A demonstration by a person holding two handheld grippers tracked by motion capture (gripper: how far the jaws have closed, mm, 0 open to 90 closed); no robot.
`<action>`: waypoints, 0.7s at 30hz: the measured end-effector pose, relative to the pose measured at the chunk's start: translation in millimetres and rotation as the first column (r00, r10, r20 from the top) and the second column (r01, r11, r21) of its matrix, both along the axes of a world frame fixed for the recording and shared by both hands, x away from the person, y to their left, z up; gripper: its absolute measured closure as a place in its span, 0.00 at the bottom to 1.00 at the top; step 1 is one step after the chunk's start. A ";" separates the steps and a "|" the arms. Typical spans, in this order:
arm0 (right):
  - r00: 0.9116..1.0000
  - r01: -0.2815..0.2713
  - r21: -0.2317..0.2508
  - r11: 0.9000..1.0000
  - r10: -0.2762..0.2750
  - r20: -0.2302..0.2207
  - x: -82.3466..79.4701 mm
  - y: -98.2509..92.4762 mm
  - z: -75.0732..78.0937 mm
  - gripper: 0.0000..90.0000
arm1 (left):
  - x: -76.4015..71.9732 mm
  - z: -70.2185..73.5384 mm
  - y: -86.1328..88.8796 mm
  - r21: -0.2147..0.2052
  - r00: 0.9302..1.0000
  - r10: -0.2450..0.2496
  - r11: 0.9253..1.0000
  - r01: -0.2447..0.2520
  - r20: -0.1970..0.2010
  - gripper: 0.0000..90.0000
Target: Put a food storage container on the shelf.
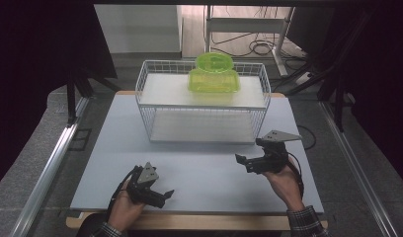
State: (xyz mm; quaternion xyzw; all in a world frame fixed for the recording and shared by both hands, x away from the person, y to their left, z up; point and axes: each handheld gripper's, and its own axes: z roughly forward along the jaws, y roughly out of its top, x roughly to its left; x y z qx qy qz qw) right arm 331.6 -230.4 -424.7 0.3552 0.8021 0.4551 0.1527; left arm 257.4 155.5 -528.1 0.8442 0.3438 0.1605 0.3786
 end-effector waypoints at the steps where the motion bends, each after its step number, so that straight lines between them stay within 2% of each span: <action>1: 1.000 0.002 0.000 1.000 -0.002 0.000 -0.7 -0.4 -0.5 0.01 | 0.1 0.1 0.2 0.001 1.000 0.000 1.000 0.000 0.002 0.00; 21: 1.000 0.016 -0.036 0.999 -0.015 0.015 -8.4 -3.4 -15.2 0.00 | 0.1 -0.3 -0.3 0.007 1.000 -0.001 1.000 0.001 -0.001 0.00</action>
